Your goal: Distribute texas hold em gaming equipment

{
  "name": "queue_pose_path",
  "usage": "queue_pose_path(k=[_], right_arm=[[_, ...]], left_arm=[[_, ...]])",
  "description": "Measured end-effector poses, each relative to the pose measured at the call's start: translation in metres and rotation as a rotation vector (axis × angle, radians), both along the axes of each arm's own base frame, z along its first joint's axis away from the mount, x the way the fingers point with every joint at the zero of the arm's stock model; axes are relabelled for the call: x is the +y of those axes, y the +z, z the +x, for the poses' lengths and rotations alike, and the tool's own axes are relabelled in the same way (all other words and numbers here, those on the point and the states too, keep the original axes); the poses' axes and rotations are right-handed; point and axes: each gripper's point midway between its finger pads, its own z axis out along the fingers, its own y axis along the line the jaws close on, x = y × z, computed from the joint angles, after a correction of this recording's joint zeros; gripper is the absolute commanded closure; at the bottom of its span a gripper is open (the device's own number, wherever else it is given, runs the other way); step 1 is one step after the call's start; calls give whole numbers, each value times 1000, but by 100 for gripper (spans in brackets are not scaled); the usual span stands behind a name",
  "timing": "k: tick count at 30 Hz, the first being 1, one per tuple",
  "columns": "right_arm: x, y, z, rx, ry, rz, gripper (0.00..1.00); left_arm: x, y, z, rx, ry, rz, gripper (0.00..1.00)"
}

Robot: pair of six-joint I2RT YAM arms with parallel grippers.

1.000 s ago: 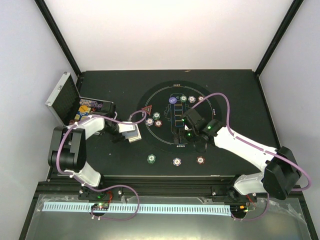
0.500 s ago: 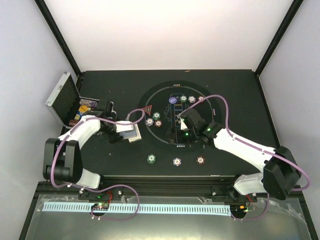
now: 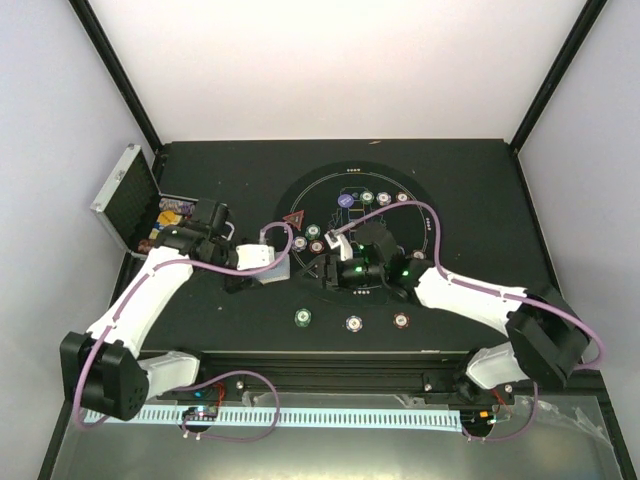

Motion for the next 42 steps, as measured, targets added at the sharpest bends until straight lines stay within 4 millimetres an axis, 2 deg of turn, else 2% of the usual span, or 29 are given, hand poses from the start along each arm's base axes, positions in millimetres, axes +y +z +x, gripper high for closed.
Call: queue_pose_path(k=[5, 14, 18, 21, 24, 25, 26, 27, 28, 29, 32, 42], right_arm=[[18, 3, -10, 33, 51, 66, 23], [32, 10, -10, 61, 66, 143, 34], [38, 3, -11, 86, 70, 144, 46], [42, -3, -12, 113, 73, 138, 59], [47, 4, -14, 107, 87, 158, 74], [49, 7, -14, 105, 91, 168, 77], [50, 9, -14, 104, 93, 176, 78], [51, 10, -15, 112, 92, 181, 79], [51, 11, -14, 117, 91, 185, 81], [52, 11, -14, 120, 90, 188, 83], [54, 13, -15, 123, 95, 198, 89], [61, -1, -23, 160, 111, 181, 90]], left_arm=[[-14, 10, -15, 22, -29, -28, 98], [-32, 17, -33, 29, -78, -28, 98], [-34, 18, -36, 26, -86, -20, 98], [-35, 18, -37, 19, -88, -14, 98], [-34, 19, -38, 13, -84, -9, 98], [-34, 20, -38, 10, -83, -11, 95], [-33, 21, -38, 7, -81, -12, 84], [-33, 22, -38, 4, -78, -11, 50], [-33, 23, -38, 0, -75, -11, 24], [-32, 24, -38, -4, -73, -11, 5], [-33, 26, -39, 2, -52, -26, 1], [-44, 42, -48, 29, -30, -126, 1]])
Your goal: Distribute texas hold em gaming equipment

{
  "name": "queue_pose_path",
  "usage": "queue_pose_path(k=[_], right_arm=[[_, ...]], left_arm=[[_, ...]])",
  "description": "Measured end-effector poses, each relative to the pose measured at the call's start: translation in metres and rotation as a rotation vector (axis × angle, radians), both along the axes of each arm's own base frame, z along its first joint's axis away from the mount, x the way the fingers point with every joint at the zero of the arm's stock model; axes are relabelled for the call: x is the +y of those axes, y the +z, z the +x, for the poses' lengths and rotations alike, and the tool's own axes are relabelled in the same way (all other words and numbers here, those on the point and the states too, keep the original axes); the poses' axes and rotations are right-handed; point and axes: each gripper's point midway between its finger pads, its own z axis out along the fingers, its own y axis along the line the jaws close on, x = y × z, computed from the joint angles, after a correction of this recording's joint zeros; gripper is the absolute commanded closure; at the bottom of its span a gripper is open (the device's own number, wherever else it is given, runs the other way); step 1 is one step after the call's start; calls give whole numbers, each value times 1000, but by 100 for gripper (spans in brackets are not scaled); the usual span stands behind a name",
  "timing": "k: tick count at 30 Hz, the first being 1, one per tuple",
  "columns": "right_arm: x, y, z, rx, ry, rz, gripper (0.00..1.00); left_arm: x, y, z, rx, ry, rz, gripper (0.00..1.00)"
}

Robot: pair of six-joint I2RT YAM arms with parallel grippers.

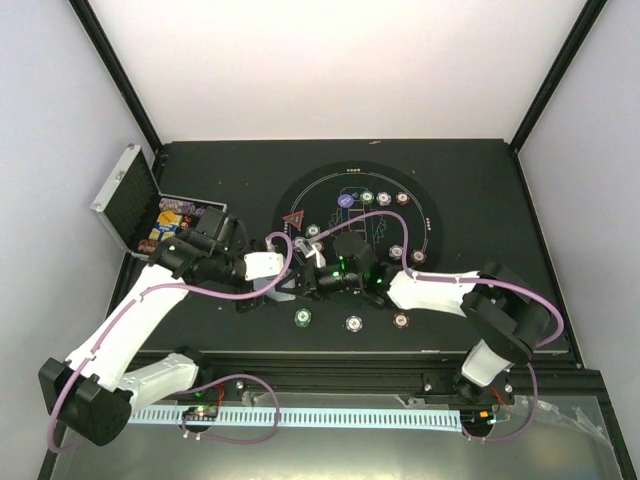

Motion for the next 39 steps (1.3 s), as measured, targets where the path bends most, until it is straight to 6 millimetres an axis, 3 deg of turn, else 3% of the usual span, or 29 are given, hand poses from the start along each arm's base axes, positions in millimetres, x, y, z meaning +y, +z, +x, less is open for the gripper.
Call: queue_pose_path(k=[7, 15, 27, 37, 39], right_arm=[[6, -1, -9, 24, 20, 0, 90], [12, 5, -7, 27, 22, 11, 91], [18, -3, -12, 52, 49, 0, 92], [22, -10, -12, 66, 49, -4, 95], [23, -10, -11, 64, 50, -1, 95]], left_arm=[[-5, 6, -8, 8, -25, -46, 2], [-5, -6, -20, 75, -65, -33, 3], [4, -20, -22, 52, -61, 10, 23], [9, -27, -19, 23, -41, 34, 20], [10, -27, -19, 20, -32, 35, 13]])
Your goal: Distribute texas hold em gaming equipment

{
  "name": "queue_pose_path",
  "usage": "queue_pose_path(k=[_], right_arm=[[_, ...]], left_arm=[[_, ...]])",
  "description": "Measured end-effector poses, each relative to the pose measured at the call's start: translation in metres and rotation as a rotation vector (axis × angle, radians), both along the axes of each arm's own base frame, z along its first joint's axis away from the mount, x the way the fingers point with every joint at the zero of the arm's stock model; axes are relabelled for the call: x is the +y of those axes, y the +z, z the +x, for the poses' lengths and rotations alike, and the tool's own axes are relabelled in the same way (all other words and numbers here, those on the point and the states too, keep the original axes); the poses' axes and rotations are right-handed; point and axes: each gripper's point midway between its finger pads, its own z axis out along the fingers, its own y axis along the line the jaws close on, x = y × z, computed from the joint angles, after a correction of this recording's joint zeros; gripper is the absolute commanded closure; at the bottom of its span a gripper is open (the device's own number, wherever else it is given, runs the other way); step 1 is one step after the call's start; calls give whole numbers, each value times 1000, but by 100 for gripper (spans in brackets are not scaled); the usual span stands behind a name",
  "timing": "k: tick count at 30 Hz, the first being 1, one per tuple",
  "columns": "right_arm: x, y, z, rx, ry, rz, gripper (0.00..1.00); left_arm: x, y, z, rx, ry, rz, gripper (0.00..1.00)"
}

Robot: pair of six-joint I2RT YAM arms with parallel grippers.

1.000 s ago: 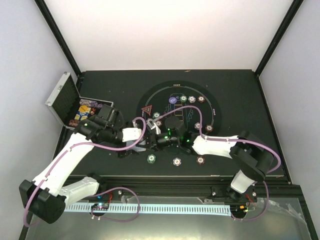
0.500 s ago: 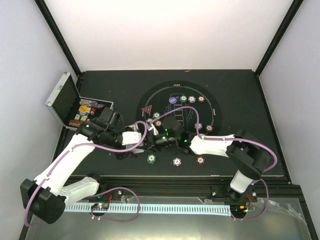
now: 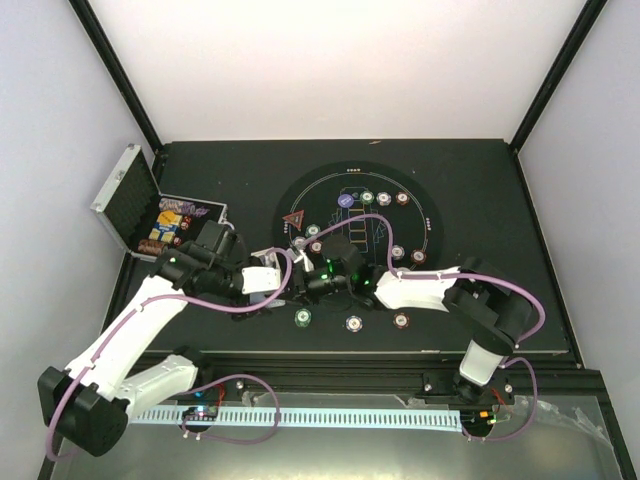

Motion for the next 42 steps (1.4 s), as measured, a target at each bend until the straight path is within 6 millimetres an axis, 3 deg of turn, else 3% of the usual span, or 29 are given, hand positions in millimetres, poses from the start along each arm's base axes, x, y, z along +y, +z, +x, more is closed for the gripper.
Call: queue_pose_path(k=[1, 3, 18, 26, 42], right_arm=[[0, 0, 0, -1, -1, 0, 95], [1, 0, 1, -1, -2, 1, 95], [-1, 0, 2, 4, -12, -7, 96], [-7, 17, 1, -19, -29, 19, 96], [-13, 3, -3, -1, -32, -6, 96]], left_arm=[[1, 0, 0, -3, 3, 0, 5], [2, 0, -2, -12, 7, -4, 1], [10, -11, -5, -34, 42, 18, 1], [8, -10, -3, -52, 43, 4, 2], [-7, 5, 0, -46, 1, -75, 11]])
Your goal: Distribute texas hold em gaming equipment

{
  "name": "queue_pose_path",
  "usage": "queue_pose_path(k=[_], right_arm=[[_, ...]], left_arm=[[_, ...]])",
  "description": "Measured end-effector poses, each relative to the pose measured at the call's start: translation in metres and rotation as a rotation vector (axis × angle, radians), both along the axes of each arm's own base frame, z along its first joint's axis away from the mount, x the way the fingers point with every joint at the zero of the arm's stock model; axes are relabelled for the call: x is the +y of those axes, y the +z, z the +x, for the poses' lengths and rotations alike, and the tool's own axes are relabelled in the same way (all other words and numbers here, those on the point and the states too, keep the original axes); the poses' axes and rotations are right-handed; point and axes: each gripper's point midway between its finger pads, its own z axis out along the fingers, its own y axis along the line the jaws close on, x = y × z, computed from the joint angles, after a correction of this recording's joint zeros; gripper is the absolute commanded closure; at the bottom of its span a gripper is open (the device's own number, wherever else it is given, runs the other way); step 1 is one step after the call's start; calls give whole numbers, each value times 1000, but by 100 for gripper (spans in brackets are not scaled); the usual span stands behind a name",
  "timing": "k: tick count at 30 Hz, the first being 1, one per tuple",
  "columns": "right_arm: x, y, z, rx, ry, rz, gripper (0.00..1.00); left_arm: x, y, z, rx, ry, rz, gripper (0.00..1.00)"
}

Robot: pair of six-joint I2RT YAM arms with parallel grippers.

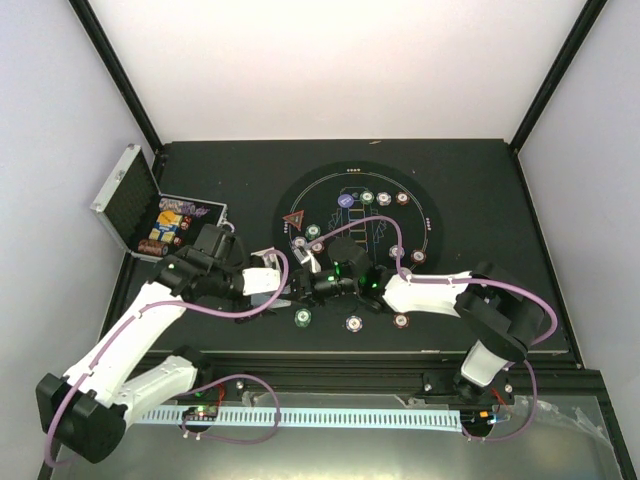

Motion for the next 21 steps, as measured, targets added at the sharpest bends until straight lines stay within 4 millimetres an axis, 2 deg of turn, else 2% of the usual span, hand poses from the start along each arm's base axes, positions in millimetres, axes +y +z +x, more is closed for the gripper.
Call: queue_pose_path(k=[7, 21], right_arm=[[1, 4, 1, -6, -1, 15, 96], [1, 3, 0, -3, 2, 11, 96]], left_arm=[[1, -8, -4, 32, -26, 26, 10], [1, -6, -4, 14, -39, 23, 18]])
